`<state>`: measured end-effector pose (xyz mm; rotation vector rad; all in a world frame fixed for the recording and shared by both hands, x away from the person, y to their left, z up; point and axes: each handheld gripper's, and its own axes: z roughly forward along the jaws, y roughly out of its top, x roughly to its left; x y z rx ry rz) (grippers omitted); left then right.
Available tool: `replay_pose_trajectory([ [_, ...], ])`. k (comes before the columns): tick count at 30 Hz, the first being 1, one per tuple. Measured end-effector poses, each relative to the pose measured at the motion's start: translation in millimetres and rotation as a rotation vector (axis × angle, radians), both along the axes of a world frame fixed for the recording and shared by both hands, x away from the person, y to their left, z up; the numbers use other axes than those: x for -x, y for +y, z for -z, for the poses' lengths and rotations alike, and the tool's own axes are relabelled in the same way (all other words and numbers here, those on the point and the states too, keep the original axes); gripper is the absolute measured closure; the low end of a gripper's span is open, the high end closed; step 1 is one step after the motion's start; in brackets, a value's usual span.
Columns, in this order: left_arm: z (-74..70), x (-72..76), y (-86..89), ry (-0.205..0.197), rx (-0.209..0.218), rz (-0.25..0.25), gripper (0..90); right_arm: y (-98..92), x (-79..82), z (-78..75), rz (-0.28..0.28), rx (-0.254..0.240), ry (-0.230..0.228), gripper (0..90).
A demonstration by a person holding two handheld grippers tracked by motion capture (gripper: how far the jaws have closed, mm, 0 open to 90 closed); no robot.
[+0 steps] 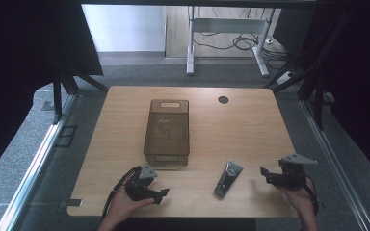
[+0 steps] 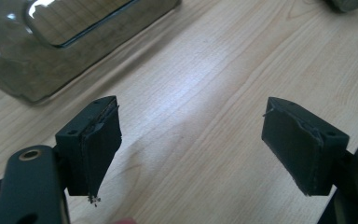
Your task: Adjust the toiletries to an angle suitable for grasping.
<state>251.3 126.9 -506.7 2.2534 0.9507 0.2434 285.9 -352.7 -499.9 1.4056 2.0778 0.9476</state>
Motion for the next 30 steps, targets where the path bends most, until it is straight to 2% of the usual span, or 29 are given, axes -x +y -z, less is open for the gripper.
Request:
replay_pose_trajectory([
  [3, 0.5, -1.4, 1.9, 0.002, 0.002, -0.005, 19.9, 1.1, 1.7, -3.6, -0.023, 0.005, -0.015, 21.4],
  [4, 1.7, -2.5, 3.4, 0.009, 0.003, -0.01, 19.9, 5.2, 4.8, -8.1, -0.054, 0.011, -0.033, 24.7],
  [6, 3.8, -3.5, 3.8, 0.013, -0.005, -0.01, 19.9, 8.9, 6.6, -11.2, -0.079, 0.008, -0.039, 29.4],
  [8, 4.5, -3.4, 3.4, 0.016, -0.01, -0.011, 19.9, 11.0, 7.7, -13.3, -0.089, 0.002, -0.036, 32.9],
  [10, 4.1, -2.1, 2.0, 0.017, -0.012, -0.001, 19.9, 18.0, 10.5, -19.2, -0.134, 0.004, -0.028, 40.8],
  [15, -3.1, 3.1, -0.3, 0.009, -0.012, 0.005, 19.9, 28.9, 14.6, -22.7, -0.222, 0.017, 0.0, 51.0],
  [16, -7.4, 6.3, -1.1, -0.001, -0.009, 0.02, 19.9, 37.4, 15.4, -21.6, -0.271, 0.031, 0.039, 58.6],
  [18, -10.3, 7.5, -0.6, -0.005, -0.006, 0.027, 19.8, 40.1, 14.6, -20.9, -0.292, 0.038, 0.054, 61.4],
  [19, -13.0, 8.4, 1.2, -0.015, -0.005, 0.026, 19.8, 48.3, 12.3, -21.3, -0.338, 0.074, 0.108, 68.9],
  [23, -14.2, 8.6, 6.0, -0.01, 0.007, 0.022, 19.9, 65.1, 8.8, -33.4, -0.405, 0.106, 0.178, 80.3],
  [26, -14.6, 8.5, 6.7, -0.008, 0.014, 0.031, 19.9, 78.7, 6.4, -41.2, -0.454, 0.126, 0.238, 86.2],
  [27, -14.6, 8.5, 6.7, -0.008, 0.014, 0.031, 19.9, 78.7, 6.4, -41.2, -0.454, 0.126, 0.238, 86.2],
  [28, -14.6, 8.7, 6.0, -0.006, 0.011, 0.038, 19.9, 88.9, 5.2, -42.7, -0.502, 0.125, 0.296, 87.4],
  [29, -14.6, 8.7, 6.0, -0.006, 0.011, 0.038, 19.9, 88.9, 5.2, -42.7, -0.502, 0.125, 0.296, 87.4],
  [30, -14.6, 9.2, 5.3, -0.004, 0.012, 0.041, 19.9, 97.8, 6.0, -42.5, -0.541, 0.126, 0.343, 89.2],
])
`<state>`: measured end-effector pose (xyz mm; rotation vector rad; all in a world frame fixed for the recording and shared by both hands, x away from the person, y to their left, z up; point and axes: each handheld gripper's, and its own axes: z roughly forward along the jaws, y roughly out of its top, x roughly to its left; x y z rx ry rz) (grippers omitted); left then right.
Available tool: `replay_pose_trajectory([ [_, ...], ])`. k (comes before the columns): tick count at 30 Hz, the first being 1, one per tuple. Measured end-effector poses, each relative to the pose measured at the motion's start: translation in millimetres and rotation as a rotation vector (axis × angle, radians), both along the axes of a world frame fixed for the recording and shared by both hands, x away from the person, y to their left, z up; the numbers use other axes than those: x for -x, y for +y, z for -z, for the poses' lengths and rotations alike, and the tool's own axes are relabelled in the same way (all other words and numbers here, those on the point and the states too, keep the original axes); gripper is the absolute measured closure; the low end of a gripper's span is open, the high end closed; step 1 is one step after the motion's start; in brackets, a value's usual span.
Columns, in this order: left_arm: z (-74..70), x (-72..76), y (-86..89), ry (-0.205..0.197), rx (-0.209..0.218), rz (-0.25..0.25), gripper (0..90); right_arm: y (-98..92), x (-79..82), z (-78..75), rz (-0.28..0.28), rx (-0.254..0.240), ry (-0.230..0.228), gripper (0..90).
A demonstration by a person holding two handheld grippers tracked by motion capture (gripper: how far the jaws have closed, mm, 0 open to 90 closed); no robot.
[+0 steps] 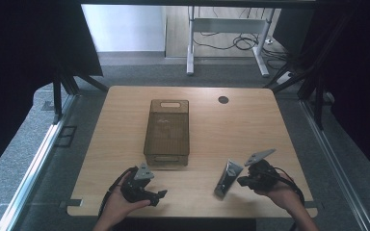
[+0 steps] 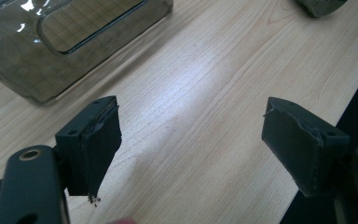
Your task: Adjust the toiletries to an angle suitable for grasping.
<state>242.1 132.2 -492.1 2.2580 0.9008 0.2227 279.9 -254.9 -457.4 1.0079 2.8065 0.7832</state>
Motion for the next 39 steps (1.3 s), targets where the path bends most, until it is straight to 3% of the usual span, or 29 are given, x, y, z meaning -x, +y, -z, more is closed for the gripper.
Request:
replay_pose_trajectory([
  [2, -0.1, 0.2, -0.3, -0.001, -0.001, 0.001, 19.9, 3.2, 0.7, 0.0, -0.014, 0.008, 0.016, 89.4],
  [3, -0.5, 0.6, -0.3, 0.0, 0.001, -0.003, 19.9, 12.2, 3.2, 1.5, -0.044, 0.022, 0.045, 89.5],
  [6, -0.8, 0.4, 0.1, -0.001, 0.002, -0.006, 19.8, 21.2, 6.4, 4.5, -0.081, 0.052, 0.064, 89.6],
  [9, 0.5, -1.1, 1.3, 0.003, -0.003, -0.01, 19.8, 37.2, 12.6, 13.7, -0.143, 0.086, 0.114, 89.5],
  [16, 3.0, -2.2, 1.4, 0.01, -0.005, -0.014, 19.8, 55.3, 10.7, 29.6, -0.193, 0.115, 0.158, 89.6],
  [27, 2.1, -2.3, 3.3, 0.008, -0.007, -0.016, 19.8, 81.7, -10.3, 38.5, -0.212, 0.127, 0.163, 89.5],
  [35, 4.9, -4.0, 3.1, 0.018, -0.017, -0.02, 19.8, 93.4, -27.9, 42.0, -0.17, 0.116, 0.152, 89.4],
  [39, 5.2, -3.1, 1.2, 0.013, -0.014, -0.015, 19.8, 94.9, -41.5, 43.6, -0.124, 0.109, 0.147, 89.5],
])
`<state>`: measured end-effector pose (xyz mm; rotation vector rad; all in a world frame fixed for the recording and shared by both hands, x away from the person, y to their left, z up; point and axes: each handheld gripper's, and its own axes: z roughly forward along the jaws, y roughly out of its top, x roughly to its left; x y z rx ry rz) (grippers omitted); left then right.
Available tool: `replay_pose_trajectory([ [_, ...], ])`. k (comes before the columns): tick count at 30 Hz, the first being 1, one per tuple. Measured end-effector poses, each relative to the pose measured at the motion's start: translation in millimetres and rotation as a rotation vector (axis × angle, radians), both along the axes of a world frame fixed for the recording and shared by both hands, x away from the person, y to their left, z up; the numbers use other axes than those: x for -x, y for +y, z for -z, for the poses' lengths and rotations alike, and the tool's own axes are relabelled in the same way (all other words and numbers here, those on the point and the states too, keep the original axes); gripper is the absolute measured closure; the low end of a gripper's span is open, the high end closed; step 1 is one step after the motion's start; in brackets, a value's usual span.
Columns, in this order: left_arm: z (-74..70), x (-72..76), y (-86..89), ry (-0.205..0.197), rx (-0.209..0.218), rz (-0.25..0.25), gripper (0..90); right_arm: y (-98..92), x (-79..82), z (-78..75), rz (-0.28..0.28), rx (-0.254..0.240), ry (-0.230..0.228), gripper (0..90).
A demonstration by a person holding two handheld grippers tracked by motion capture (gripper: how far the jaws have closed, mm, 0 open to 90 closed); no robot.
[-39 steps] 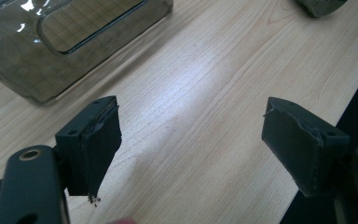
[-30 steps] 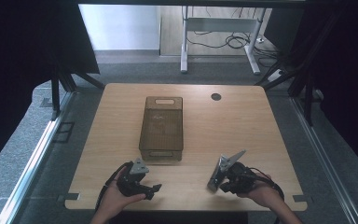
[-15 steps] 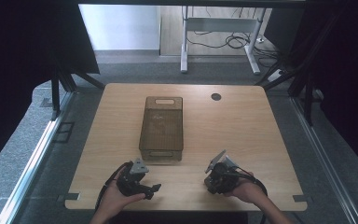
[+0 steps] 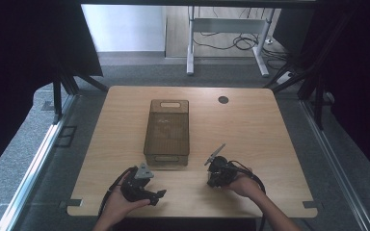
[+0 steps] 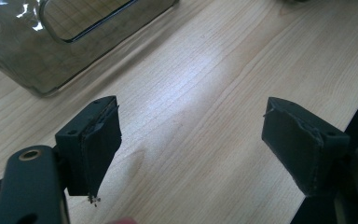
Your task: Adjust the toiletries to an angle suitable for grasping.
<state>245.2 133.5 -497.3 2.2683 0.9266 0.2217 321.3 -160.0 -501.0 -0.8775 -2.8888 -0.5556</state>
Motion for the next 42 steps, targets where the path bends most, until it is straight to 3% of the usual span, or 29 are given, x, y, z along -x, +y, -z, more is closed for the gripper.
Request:
replay_pose_trajectory([
  [14, 3.8, 0.1, -4.3, 0.017, -0.021, 0.018, 19.9, -21.6, -36.2, -7.9, 0.163, -0.051, -0.033, 88.3],
  [28, 4.5, 1.4, -8.4, 0.02, -0.026, 0.032, 19.9, -27.7, -38.0, -10.5, 0.183, -0.066, -0.046, 85.8],
  [33, 6.2, 1.2, -9.8, 0.025, -0.031, 0.034, 19.8, -26.4, -36.3, -15.2, 0.178, -0.099, -0.05, 83.3],
  [38, 5.2, 1.8, -9.9, 0.023, -0.029, 0.036, 19.9, -26.5, -31.6, -23.7, 0.175, -0.118, -0.076, 77.7],
  [41, 5.7, 1.3, -9.3, 0.022, -0.027, 0.033, 19.9, -28.3, -25.5, -30.0, 0.178, -0.128, -0.109, 63.1],
  [42, 5.7, 1.3, -9.3, 0.022, -0.027, 0.033, 19.9, -28.3, -25.5, -30.0, 0.178, -0.128, -0.109, 63.1],
])
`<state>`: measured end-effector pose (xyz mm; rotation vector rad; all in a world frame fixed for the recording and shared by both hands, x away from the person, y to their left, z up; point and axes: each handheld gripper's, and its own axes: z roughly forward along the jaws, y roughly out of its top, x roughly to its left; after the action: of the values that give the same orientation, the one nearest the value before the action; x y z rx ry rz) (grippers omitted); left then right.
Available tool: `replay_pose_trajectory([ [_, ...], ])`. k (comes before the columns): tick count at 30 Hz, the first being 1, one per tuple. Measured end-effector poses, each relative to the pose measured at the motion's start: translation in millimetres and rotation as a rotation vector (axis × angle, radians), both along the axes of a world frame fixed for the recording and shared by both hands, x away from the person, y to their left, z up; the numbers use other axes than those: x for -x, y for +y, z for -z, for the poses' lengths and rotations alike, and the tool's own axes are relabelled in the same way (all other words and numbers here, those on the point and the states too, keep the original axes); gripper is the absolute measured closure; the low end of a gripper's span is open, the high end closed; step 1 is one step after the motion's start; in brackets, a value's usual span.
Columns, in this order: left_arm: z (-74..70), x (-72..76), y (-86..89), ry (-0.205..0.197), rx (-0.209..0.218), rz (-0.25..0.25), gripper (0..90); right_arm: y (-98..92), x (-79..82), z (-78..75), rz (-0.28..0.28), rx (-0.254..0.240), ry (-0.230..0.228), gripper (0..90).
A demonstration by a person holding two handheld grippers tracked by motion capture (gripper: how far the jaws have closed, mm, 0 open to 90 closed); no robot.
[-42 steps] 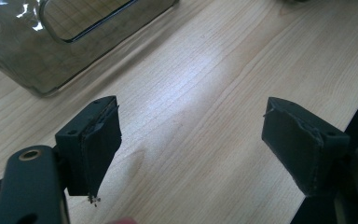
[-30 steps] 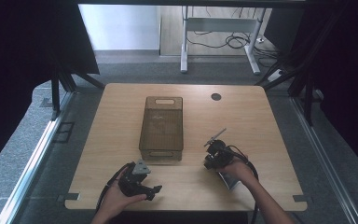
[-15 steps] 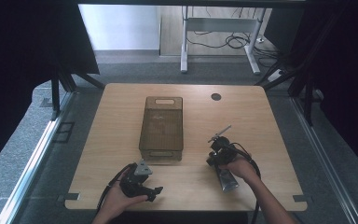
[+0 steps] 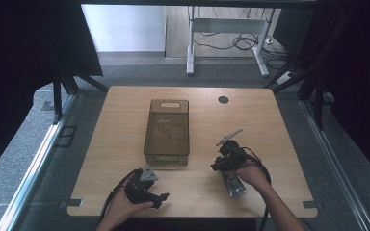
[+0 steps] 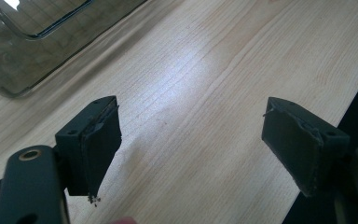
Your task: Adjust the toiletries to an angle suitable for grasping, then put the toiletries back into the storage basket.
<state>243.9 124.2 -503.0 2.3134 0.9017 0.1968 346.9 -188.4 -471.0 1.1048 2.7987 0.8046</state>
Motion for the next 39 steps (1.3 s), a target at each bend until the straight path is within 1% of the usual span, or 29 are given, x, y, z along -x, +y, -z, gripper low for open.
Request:
replay_pose_trajectory([
  [1, -0.1, 0.1, 0.0, 0.001, -0.001, 0.0, 19.9, -1.8, 3.2, -2.6, 0.006, -0.002, -0.017, 57.1],
  [2, -0.1, 0.1, 0.0, 0.001, -0.001, 0.0, 19.8, -1.8, 3.2, -2.6, 0.006, -0.002, -0.017, 57.1],
  [3, -0.2, 0.4, -0.1, 0.001, -0.003, 0.0, 19.9, -4.9, 6.8, -5.1, 0.024, -0.005, -0.037, 52.7],
  [5, -0.4, 1.0, -0.5, 0.0, -0.004, 0.003, 19.9, -6.2, 7.8, -5.7, 0.029, -0.006, -0.042, 51.0],
  [6, -0.5, 1.1, -0.7, 0.0, -0.003, 0.004, 19.9, -9.4, 10.8, -6.9, 0.046, -0.005, -0.055, 48.2],
  [11, 0.3, 0.6, -2.2, 0.002, 0.0, 0.005, 19.9, -16.8, 18.3, -9.2, 0.071, 0.01, -0.074, 44.9],
  [14, 2.5, 0.9, -3.9, 0.007, -0.008, 0.011, 19.9, -24.4, 23.7, -11.1, 0.105, 0.019, -0.08, 41.4],
  [16, 1.9, 2.3, -5.6, 0.005, -0.005, 0.015, 19.9, -28.4, 25.9, -11.2, 0.126, 0.032, -0.079, 39.7],
  [19, 0.0, 3.9, -7.5, 0.003, -0.003, 0.024, 19.9, -34.2, 29.2, -11.7, 0.155, 0.05, -0.073, 37.0],
  [23, 0.1, 4.0, -8.2, 0.005, -0.001, 0.028, 19.9, -40.6, 31.2, -11.8, 0.187, 0.072, -0.048, 34.3],
  [26, 0.5, 3.6, -7.5, 0.006, -0.004, 0.028, 19.9, -43.3, 30.6, -11.6, 0.205, 0.1, -0.032, 31.8],
  [27, 0.5, 3.6, -7.5, 0.006, -0.004, 0.028, 19.9, -43.3, 30.6, -11.6, 0.205, 0.1, -0.032, 31.8],
  [28, -0.3, 4.0, -6.7, 0.004, 0.002, 0.027, 19.9, -43.8, 28.9, -9.4, 0.221, 0.107, -0.01, 30.4],
  [30, -1.0, 4.1, -6.3, 0.003, 0.0, 0.027, 19.9, -42.7, 27.5, -6.3, 0.234, 0.117, 0.01, 29.1],
  [31, -1.8, 4.2, -5.6, 0.0, 0.003, 0.029, 19.9, -42.7, 27.5, -6.3, 0.234, 0.117, 0.01, 29.1],
  [32, -2.2, 4.1, -4.8, -0.001, 0.006, 0.029, 19.9, -39.6, 26.1, -2.0, 0.242, 0.134, 0.021, 28.4],
  [34, -1.9, 3.8, -4.3, -0.001, 0.007, 0.028, 19.9, -38.4, 25.5, -0.5, 0.242, 0.142, 0.022, 27.8],
  [35, -1.3, 3.2, -3.7, 0.001, 0.006, 0.028, 19.9, -34.3, 23.4, 3.9, 0.251, 0.165, 0.033, 26.6],
  [39, -0.8, 3.0, -3.7, 0.002, 0.004, 0.03, 19.9, -29.8, 19.9, 9.3, 0.256, 0.182, 0.051, 25.7],
])
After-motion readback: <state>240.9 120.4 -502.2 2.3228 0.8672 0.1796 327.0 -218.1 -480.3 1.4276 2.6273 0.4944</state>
